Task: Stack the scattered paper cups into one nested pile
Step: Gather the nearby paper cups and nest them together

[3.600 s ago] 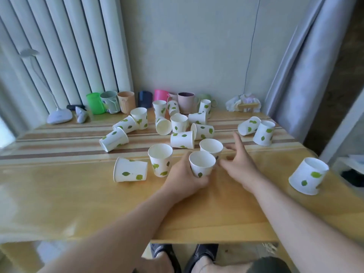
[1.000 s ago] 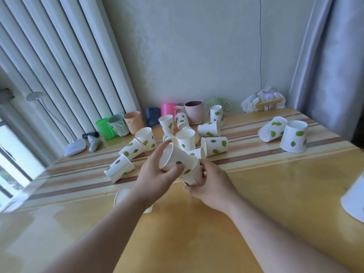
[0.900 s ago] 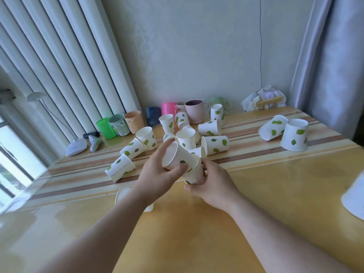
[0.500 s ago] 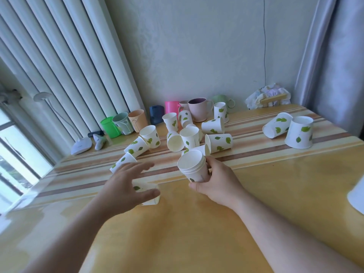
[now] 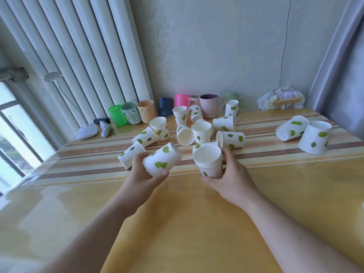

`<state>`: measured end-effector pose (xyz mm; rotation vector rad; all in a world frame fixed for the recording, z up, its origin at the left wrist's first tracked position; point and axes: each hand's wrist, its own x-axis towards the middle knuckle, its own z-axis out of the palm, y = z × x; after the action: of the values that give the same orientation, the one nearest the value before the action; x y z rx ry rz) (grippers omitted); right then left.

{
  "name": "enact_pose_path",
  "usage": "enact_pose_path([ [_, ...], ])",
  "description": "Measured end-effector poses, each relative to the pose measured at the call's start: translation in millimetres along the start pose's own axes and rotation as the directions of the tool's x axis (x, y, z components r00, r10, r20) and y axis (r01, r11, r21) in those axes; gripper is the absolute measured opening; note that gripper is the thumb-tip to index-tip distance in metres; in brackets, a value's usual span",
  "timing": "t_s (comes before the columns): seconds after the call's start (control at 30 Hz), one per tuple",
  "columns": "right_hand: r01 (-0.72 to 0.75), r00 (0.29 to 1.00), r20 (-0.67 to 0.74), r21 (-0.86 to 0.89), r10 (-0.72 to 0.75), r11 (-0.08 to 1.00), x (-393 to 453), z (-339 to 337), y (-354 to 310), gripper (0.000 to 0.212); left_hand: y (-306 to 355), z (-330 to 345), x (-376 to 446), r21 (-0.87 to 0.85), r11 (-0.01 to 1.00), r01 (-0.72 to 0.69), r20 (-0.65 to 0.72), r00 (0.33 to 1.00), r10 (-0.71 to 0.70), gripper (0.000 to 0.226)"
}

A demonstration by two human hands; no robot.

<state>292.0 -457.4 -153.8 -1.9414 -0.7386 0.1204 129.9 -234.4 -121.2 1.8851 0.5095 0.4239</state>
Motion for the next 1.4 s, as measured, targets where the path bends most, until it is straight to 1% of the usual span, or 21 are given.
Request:
enact_pose_path([
  [0.1,0.005,1.0,0.0,0.005,-0.005,1.0,1,0,2,0.083,16,19,8,-0.149,0.987,-0.062,-0.01,0.998,0.061,0.077],
  [0.17,0.014,1.0,0.0,-0.006,-0.014,1.0,1,-1,3,0.08,29,34,11,-0.2,0.974,-0.102,0.0,0.995,0.104,0.079],
  [0.23,0.026,1.0,-0.009,-0.02,-0.026,0.999,1,-3,3,0.076,40,47,14,-0.215,0.968,-0.126,-0.003,0.992,0.128,0.085],
  [0.33,0.031,0.999,-0.012,-0.034,-0.032,0.999,0,-7,3,0.073,50,64,18,-0.157,0.977,-0.145,0.007,0.989,0.148,0.089],
  [0.5,0.015,1.0,-0.001,-0.02,-0.015,1.0,0,-8,4,0.071,57,78,21,-0.034,0.984,-0.173,-0.025,0.985,0.172,0.073],
  [0.63,0.017,1.0,-0.003,-0.054,-0.017,0.998,2,-6,3,0.071,64,83,15,0.163,0.945,-0.283,-0.071,0.952,0.297,0.085],
  [0.7,0.013,1.0,-0.002,-0.052,-0.013,0.999,3,-6,3,0.072,64,84,14,0.202,0.938,-0.281,-0.097,0.948,0.304,0.081],
  [0.77,0.005,1.0,0.004,-0.047,-0.005,0.999,3,-7,3,0.074,66,83,15,0.208,0.947,-0.246,-0.125,0.953,0.275,0.072],
  [0.83,0.002,1.0,0.007,-0.048,-0.002,0.999,3,-7,2,0.075,66,81,17,0.225,0.948,-0.225,-0.123,0.959,0.257,0.068],
  [0.93,0.007,1.0,0.016,-0.051,-0.006,0.999,3,-5,2,0.077,65,79,18,0.265,0.933,-0.244,-0.07,0.96,0.271,0.066],
  [1.0,0.005,1.0,0.014,-0.049,-0.004,0.999,3,-5,3,0.078,60,80,18,0.242,0.94,-0.242,-0.051,0.964,0.261,0.066],
  [1.1,-0.005,1.0,0.012,-0.022,0.006,1.0,3,-7,3,0.077,49,82,18,0.155,0.964,-0.218,-0.04,0.973,0.227,0.072],
  [1.2,-0.007,1.0,0.01,0.003,0.007,1.0,3,-8,3,0.077,36,77,21,0.132,0.966,-0.223,0.017,0.975,0.223,0.09],
  [1.27,-0.007,1.0,0.011,0.007,0.007,1.0,3,-8,2,0.077,28,66,21,0.2,0.949,-0.242,0.05,0.97,0.236,0.096],
  [1.3,-0.01,1.0,0.011,0.007,0.01,1.0,3,-8,2,0.077,23,59,22,0.266,0.933,-0.241,0.042,0.97,0.238,0.092],
  [1.33,-0.011,1.0,0.012,0.007,0.011,1.0,3,-8,1,0.078,17,49,25,0.338,0.913,-0.227,0.008,0.971,0.238,0.084],
  [1.4,-0.013,1.0,0.017,0.004,0.013,1.0,3,-8,2,0.076,5,27,37,0.475,0.869,-0.14,-0.134,0.964,0.228,0.065],
])
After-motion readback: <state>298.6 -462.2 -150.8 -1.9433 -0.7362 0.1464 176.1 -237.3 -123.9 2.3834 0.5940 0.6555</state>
